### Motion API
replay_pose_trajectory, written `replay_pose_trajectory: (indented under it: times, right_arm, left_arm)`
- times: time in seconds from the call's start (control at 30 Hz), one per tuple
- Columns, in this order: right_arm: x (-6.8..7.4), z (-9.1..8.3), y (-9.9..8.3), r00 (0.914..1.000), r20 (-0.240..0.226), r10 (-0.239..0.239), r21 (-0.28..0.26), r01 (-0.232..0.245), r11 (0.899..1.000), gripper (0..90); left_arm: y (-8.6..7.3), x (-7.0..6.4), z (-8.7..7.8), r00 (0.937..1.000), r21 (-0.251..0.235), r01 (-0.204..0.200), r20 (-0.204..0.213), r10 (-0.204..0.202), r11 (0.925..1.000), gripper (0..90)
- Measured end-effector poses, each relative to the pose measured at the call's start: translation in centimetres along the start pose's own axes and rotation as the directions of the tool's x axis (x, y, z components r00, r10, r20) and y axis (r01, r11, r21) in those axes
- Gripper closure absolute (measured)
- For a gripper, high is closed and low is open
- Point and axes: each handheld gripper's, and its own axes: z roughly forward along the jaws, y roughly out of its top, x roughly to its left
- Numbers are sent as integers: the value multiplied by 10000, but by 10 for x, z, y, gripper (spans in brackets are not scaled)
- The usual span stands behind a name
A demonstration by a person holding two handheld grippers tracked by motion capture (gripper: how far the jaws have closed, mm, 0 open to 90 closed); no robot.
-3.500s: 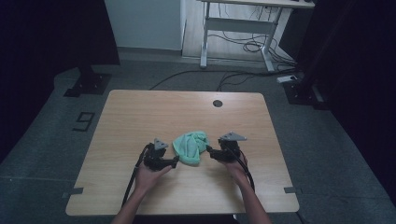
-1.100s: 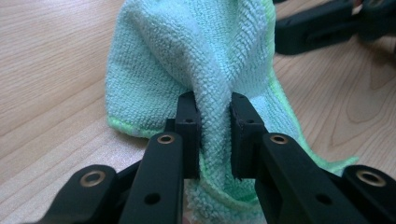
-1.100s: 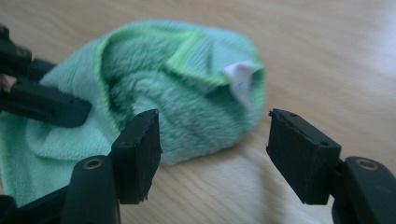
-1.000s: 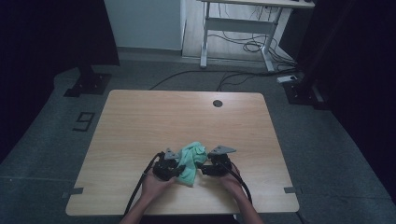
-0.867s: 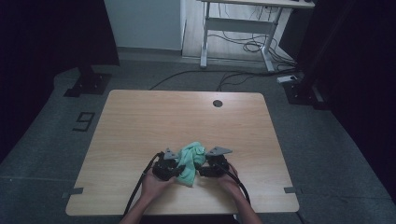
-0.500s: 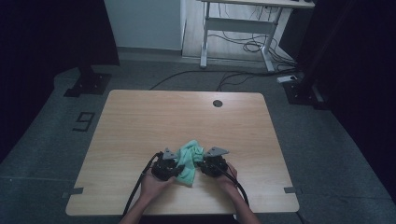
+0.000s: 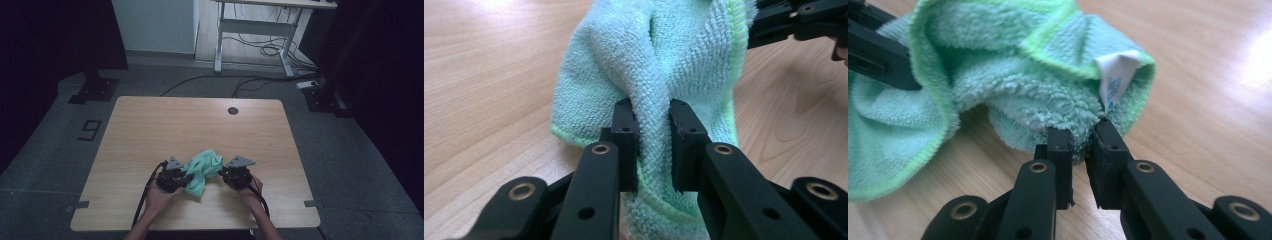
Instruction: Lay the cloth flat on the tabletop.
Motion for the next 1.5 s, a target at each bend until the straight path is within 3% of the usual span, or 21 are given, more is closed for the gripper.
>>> replay_pose_trajectory:
  times: [0.3,0.57,0.93,1.13,1.3,1.4,1.5]
  right_arm:
    - [-3,-24,7,9999,-128,102,-590,-109,9982,806]
    - [-9,-37,7,9990,-131,436,-815,-445,9957,810]
    - [-10,-40,5,9991,9,433,-808,-431,9958,803]
    - [-15,-37,0,9981,80,609,-630,-603,9962,803]
    - [-17,-33,-2,9985,95,548,-478,-543,9974,790]
    - [-21,-27,-10,9982,114,594,-136,-592,9982,656]
    - [-25,-33,-15,9971,181,737,-295,-731,9969,572]
  left_arm:
    - [8,-1,-16,9986,-595,49,532,-17,9982,735]
    - [6,4,-17,9979,-728,259,606,-215,9970,727]
    - [4,9,-22,9979,-874,303,599,-251,9957,704]
    - [-1,10,-18,9963,-536,218,848,-172,9983,793]
    - [-1,9,-15,9974,-489,91,723,-56,9988,830]
    - [0,10,-17,9983,-506,-23,576,52,9987,835]
    - [-1,10,-18,9982,-441,-78,584,104,9990,835]
